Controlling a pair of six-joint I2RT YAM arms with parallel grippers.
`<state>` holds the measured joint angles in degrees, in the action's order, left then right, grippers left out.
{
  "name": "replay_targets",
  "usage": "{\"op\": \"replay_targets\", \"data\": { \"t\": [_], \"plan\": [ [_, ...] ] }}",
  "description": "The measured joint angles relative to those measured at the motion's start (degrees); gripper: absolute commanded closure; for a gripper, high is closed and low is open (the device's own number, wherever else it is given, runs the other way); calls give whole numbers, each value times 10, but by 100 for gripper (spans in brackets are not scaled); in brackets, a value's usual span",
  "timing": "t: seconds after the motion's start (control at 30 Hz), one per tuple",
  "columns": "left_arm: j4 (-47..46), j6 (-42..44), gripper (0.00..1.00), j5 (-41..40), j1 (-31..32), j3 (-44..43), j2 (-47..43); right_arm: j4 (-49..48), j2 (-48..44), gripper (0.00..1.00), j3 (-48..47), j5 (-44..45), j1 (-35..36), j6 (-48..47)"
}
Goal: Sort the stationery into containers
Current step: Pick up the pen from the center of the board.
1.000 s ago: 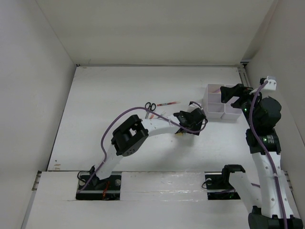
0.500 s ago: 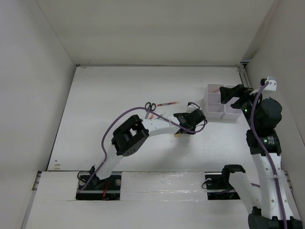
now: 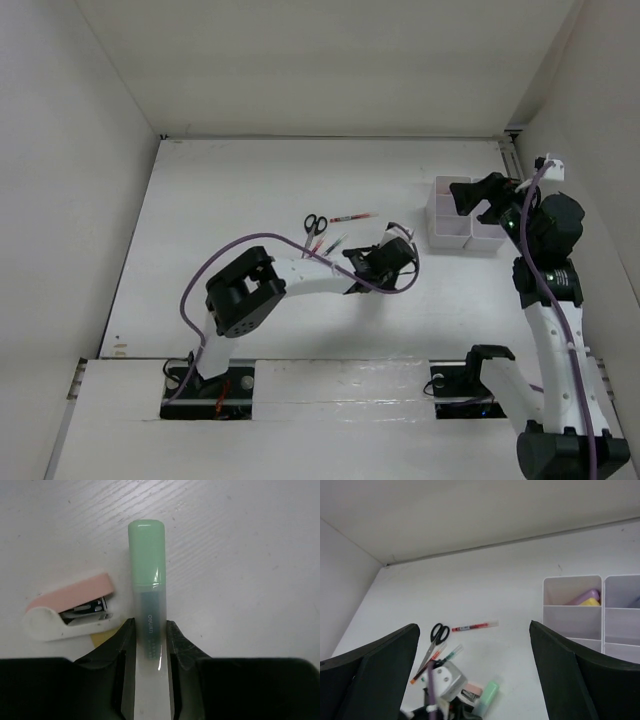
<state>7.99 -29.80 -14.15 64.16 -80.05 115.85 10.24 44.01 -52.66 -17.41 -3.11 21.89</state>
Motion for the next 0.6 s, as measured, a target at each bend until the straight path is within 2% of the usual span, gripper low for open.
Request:
{"op": "replay_targets", "data": {
  "t": [0.23,0.4,0.6],
  "plan": [
    [-70,50,100,0,10,76,-130,-56,37,3,69,-94,-18,33],
    [-126,73,100,0,10,125,-208,-157,41,3,132,-194,-18,83],
    [-178,95,100,2,11,178,-279,-230,41,3,173,-237,4,124]
  ]
}}
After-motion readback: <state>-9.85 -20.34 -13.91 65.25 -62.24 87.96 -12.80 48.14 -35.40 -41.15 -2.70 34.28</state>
